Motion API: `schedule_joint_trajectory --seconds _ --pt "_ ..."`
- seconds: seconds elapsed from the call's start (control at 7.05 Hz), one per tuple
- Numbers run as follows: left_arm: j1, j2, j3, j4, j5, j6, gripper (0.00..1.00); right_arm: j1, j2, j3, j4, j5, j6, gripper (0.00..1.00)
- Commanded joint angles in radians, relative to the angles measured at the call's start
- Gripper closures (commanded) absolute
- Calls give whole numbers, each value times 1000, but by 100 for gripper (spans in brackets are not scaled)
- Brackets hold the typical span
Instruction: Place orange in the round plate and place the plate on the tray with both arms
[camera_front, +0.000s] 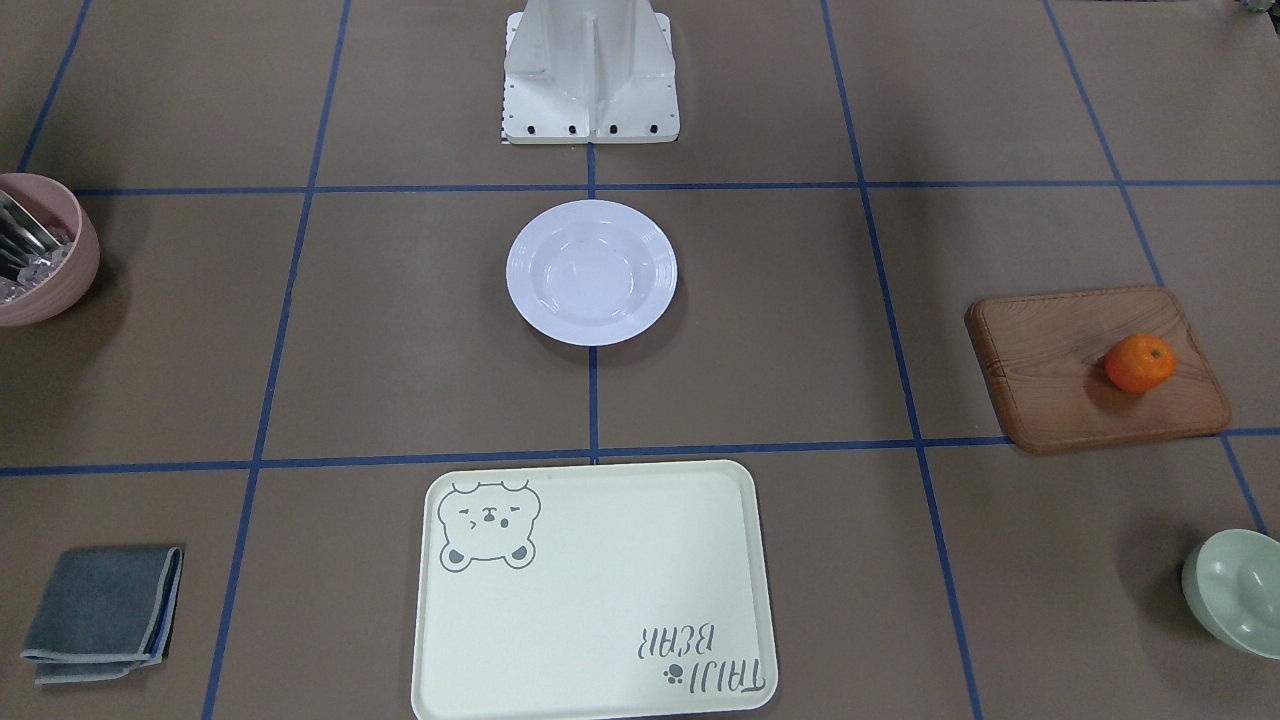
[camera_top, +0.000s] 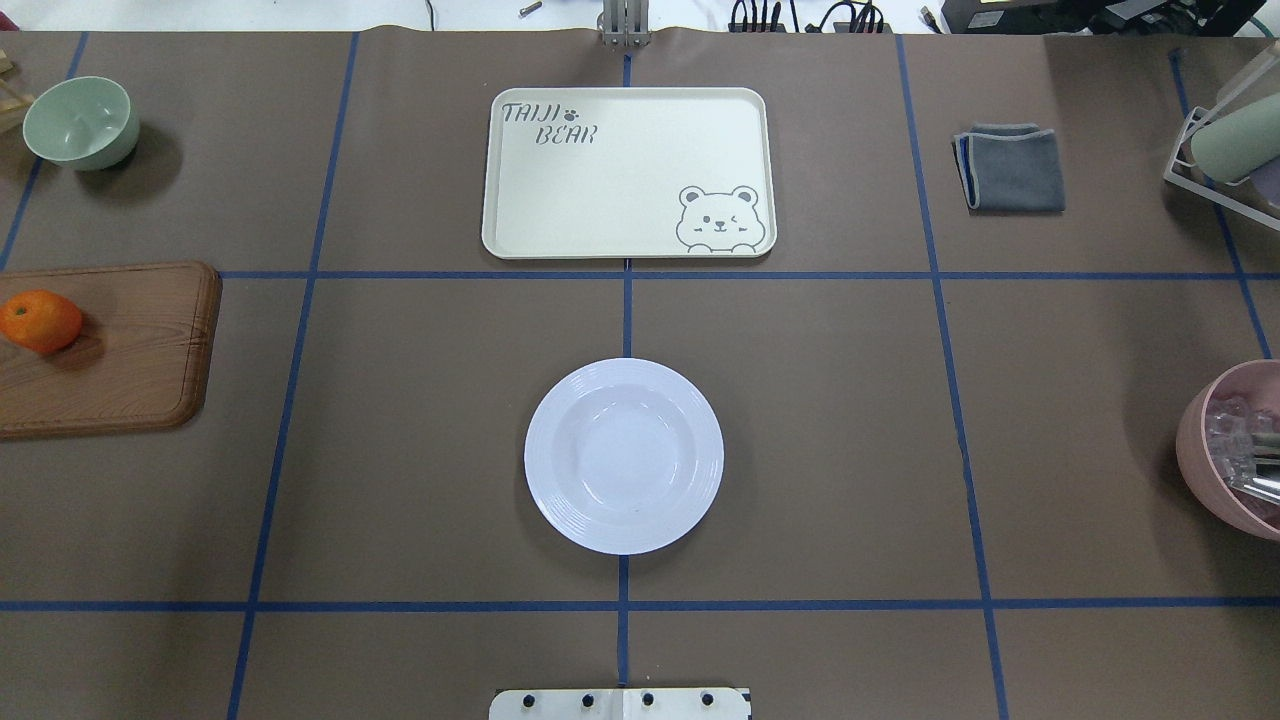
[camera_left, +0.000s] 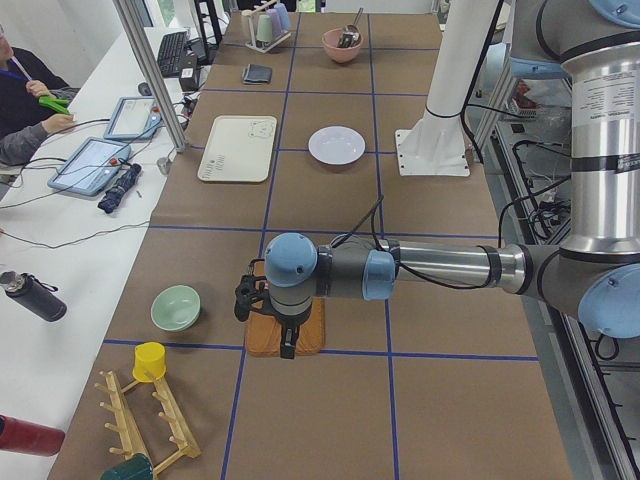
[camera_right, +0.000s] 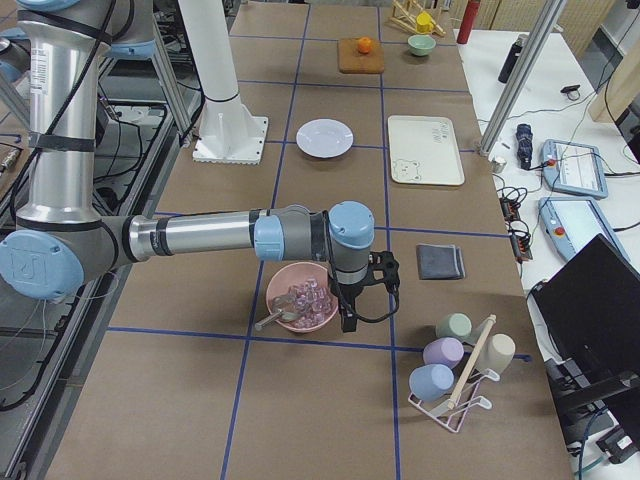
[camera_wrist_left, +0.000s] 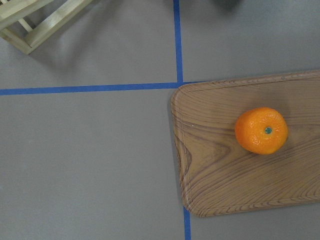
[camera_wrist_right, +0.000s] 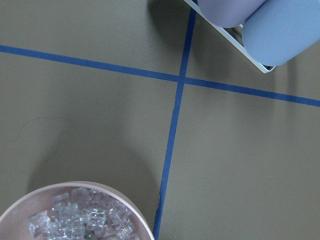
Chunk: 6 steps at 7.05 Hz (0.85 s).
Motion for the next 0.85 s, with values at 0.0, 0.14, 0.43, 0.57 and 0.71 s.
schedule_joint_trajectory --seconds 0.0,0.14,0.43,0.57,0.71 --pt "-1 0 0 -6 0 0 1 -3 0 19 1 -1 -2 0" --pt "-1 0 2 -24 1 -8 1 -2 0 30 -1 1 -2 0" --pt "-2 14 5 -96 -2 -2 1 -3 3 40 1 1 -2 0" --pt "-2 20 9 -186 -3 -5 1 -3 21 43 2 16 1 0" --pt "-1 5 29 -280 1 -6 1 -3 81 39 43 32 11 0"
